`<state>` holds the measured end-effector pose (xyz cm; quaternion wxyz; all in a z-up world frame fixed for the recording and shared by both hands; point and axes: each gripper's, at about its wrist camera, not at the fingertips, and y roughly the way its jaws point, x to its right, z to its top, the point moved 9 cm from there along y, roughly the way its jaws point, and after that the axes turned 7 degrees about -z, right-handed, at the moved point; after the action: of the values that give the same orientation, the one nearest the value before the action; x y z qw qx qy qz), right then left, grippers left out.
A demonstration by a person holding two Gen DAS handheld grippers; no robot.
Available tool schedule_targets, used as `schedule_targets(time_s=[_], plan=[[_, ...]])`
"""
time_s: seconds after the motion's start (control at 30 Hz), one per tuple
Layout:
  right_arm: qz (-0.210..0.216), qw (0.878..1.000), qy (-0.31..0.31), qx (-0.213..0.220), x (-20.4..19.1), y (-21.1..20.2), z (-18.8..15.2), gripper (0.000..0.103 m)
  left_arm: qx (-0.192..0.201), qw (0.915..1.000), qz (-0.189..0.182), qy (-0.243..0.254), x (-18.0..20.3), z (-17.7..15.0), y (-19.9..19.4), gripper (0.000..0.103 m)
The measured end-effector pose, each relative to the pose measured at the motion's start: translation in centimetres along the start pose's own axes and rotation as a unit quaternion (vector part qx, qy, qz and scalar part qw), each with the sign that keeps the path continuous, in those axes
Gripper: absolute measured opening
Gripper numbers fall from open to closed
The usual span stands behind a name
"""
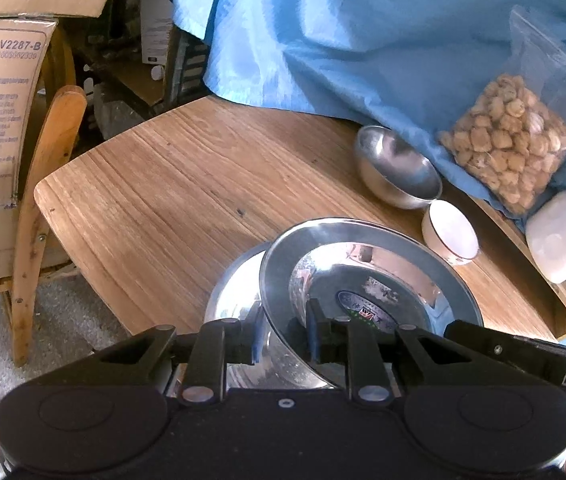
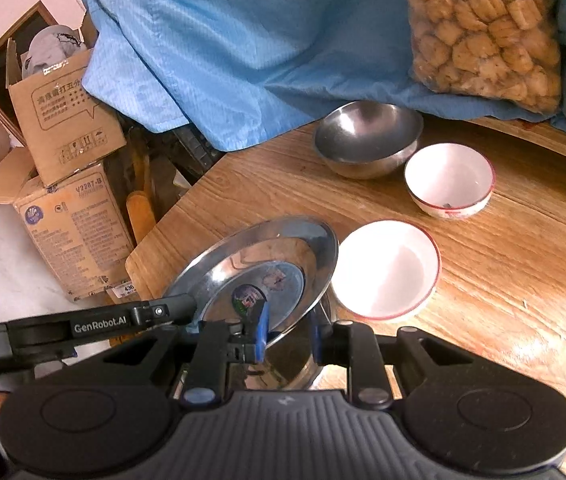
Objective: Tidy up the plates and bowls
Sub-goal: 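Carry the flat steel plate with both grippers and lower it onto the large plate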
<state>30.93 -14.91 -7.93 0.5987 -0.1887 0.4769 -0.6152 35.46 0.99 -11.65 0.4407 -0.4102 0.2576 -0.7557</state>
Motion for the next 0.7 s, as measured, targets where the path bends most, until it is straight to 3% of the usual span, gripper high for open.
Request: schedule_targets(time_s=[0.37, 0.7], plan=[[0.009, 0.999, 0.017, -0.027, 0.7, -0.5, -2.4, 0.024, -0.018, 0.9996, 0.007, 0.019, 0.2, -2.2, -0.4, 0.023], [0.029, 0.999, 0.007, -0.043, -1.1, 0.9, -2.2, 0.026, -0.008, 0.9993, 0.032, 0.014, -1.6, -1.7, -1.4, 0.023]])
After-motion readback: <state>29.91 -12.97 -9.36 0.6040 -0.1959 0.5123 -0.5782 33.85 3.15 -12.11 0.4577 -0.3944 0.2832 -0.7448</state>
